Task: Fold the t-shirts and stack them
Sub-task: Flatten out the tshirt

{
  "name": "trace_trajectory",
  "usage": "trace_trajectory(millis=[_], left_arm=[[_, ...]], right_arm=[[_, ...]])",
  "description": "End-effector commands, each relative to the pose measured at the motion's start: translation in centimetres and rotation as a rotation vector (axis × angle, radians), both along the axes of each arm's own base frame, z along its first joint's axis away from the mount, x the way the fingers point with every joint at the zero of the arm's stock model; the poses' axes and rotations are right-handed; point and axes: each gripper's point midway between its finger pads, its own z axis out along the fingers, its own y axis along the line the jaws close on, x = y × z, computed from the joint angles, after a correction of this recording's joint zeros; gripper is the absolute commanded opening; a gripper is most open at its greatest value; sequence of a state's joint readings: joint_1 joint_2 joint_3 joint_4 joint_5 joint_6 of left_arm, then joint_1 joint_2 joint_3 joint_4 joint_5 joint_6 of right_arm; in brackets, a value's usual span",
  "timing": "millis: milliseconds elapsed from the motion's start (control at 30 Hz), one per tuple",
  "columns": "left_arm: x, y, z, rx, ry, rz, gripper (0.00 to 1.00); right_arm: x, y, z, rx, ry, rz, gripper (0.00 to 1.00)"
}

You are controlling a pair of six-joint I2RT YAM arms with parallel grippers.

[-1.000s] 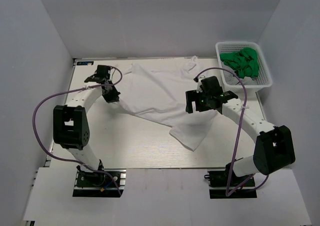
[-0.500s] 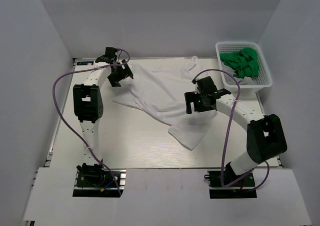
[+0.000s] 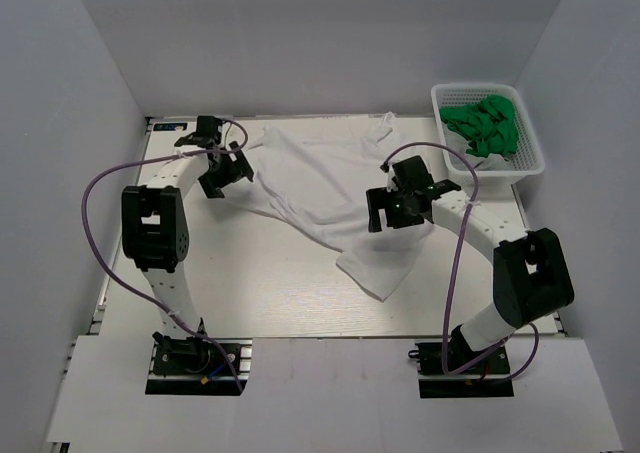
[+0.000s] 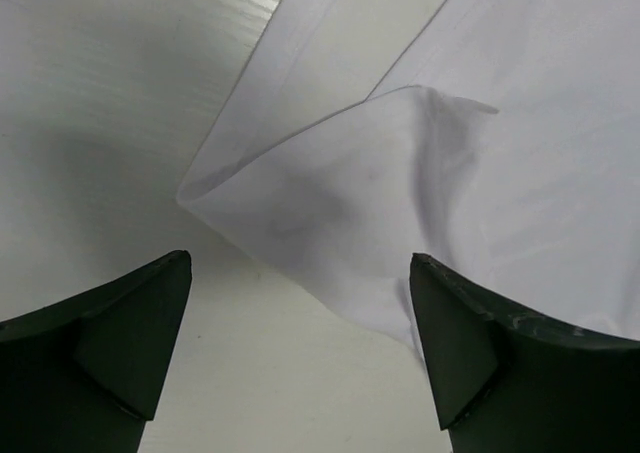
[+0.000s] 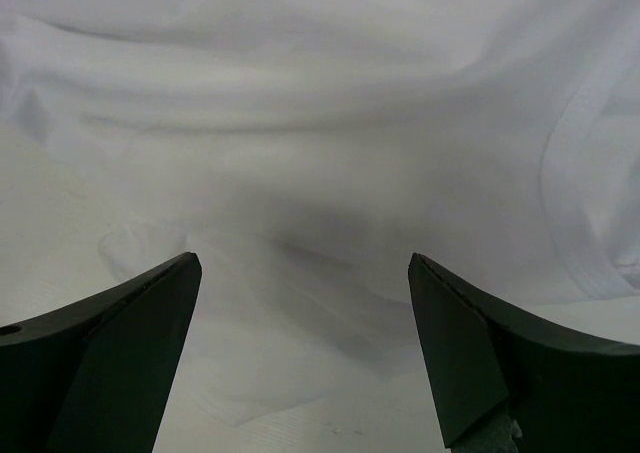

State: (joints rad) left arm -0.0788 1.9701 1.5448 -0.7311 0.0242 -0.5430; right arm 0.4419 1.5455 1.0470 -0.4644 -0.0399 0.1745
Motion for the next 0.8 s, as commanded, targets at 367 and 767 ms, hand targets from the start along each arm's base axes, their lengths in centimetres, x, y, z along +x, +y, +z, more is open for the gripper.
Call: trace_trajectory(millis=[367, 767], left_arm=[[-0.3, -5.1, -4.0, -0.241, -0.058, -0.009, 1.0], [-19.5, -5.6, -3.9, -0.299, 0.275, -0.06, 1.0]], right_arm=[[-4.8, 1.4, -5.2, 0.071, 0.195, 0.051, 0.9], [-9.3, -4.4, -6.6, -0.08, 0.303, -0.127, 0.9]])
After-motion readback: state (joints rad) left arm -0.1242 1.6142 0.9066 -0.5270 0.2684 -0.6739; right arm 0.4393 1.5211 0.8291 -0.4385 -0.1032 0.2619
